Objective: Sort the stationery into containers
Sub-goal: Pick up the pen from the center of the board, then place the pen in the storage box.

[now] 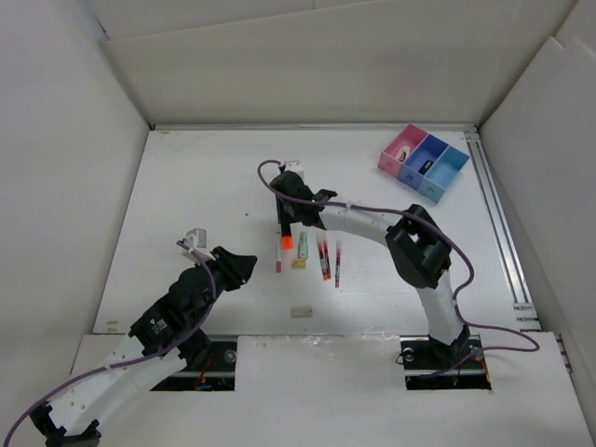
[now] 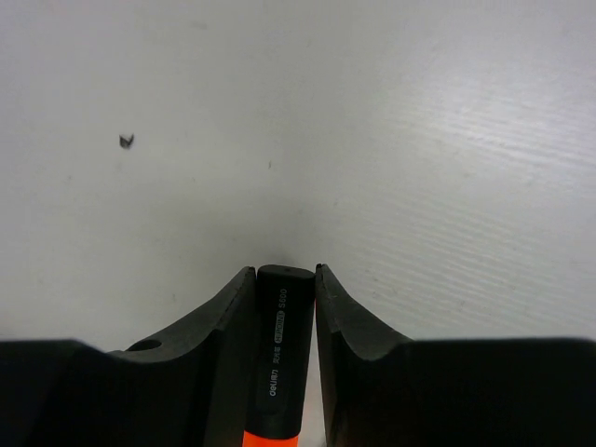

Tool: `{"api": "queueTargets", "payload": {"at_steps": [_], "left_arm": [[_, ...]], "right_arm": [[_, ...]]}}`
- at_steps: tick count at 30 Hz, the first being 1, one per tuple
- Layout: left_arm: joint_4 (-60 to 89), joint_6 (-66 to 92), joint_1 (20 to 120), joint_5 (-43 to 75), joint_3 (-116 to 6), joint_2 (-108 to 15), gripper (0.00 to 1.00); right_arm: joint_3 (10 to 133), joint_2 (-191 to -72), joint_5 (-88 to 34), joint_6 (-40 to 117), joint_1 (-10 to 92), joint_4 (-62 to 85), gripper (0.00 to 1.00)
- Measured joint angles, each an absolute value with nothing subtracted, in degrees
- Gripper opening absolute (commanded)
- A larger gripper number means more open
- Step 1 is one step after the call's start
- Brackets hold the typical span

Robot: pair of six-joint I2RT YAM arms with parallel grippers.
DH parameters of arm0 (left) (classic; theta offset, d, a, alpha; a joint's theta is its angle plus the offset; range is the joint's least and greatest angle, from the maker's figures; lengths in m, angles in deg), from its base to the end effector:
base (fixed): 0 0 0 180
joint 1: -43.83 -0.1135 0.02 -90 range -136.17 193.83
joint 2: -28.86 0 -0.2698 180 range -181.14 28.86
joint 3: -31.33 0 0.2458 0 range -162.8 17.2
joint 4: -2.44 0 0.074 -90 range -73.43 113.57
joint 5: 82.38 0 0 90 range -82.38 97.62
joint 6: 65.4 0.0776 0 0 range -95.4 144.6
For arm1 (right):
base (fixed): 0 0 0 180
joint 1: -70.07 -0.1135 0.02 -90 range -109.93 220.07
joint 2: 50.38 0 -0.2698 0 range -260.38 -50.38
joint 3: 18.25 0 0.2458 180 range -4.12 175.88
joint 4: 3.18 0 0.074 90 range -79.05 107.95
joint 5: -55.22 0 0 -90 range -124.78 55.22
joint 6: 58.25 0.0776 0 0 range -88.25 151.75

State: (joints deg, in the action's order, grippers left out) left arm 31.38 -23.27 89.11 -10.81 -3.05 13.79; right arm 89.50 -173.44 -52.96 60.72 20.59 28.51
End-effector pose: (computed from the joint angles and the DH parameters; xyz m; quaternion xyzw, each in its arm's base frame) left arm 0.1138 -0.0801 0.2402 -0.1203 0.7516 -0.3785 0.5267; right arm 0.3465 0.3682 0.1667 -0.1066 0.9144 0.1150 0.3733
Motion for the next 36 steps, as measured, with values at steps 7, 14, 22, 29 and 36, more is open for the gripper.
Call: {"api": "queueTargets", "payload": {"at_steps": [7, 14, 22, 29, 36], "left_arm": [[31.3, -23.0, 89.1, -10.7, -3.0, 13.7, 0.28], [29.6, -22.4, 89.1, -10.2, -3.0, 11.3, 0.28], [26.9, -21.7, 89.1, -9.2, -2.0, 4.2, 0.28], [24.9, -21.1, 89.1, -8.8, -2.0, 0.0, 0.28], [23.0, -20.6, 89.1, -8.8, -2.0, -1.4, 0.28]], "right_arm": [[86.9, -160.8, -48.4, 59.5, 32.6, 27.0, 0.20], [87.7, -156.8, -46.2, 55.7, 53.1, 26.8, 0.20], [92.7, -161.7, -40.6, 53.5, 67.4, 28.1, 0.20], [96.2, -166.3, -37.4, 53.7, 76.0, 27.8, 0.21], [98.7, -171.5, -37.3, 54.2, 80.1, 27.7, 0.22]]}}
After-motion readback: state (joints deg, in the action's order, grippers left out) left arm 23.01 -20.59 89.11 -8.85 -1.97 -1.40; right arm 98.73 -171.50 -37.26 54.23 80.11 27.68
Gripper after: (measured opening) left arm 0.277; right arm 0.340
